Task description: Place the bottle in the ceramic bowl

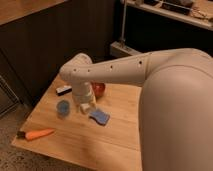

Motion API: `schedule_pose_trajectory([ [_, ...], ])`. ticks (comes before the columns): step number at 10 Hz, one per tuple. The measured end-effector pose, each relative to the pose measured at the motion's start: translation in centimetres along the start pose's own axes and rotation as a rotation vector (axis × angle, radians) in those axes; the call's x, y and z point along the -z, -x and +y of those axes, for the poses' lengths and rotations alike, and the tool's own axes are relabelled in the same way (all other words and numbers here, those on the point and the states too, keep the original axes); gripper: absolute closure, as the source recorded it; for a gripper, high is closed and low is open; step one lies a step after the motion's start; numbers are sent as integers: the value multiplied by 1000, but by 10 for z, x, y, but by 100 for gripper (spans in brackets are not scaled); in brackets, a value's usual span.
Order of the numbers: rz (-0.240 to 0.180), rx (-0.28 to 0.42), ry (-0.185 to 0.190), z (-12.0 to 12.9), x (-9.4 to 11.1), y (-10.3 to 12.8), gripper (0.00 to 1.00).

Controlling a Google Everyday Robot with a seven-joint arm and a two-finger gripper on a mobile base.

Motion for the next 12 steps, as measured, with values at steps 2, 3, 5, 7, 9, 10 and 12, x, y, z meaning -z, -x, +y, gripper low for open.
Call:
schedule_pose_trajectory([
  [2, -48, 37, -10, 4, 4, 41, 35],
  [3, -74, 58, -22, 4, 7, 63, 35],
  [5, -108, 108, -37, 5, 8, 102, 35],
  [7, -100, 157, -10, 5, -4, 131, 35],
  [9, -81, 210, 71, 12, -23, 137, 35],
  [10, -75, 241, 105, 15, -29, 136, 35],
  [12, -54, 329, 150, 17, -42, 131, 35],
])
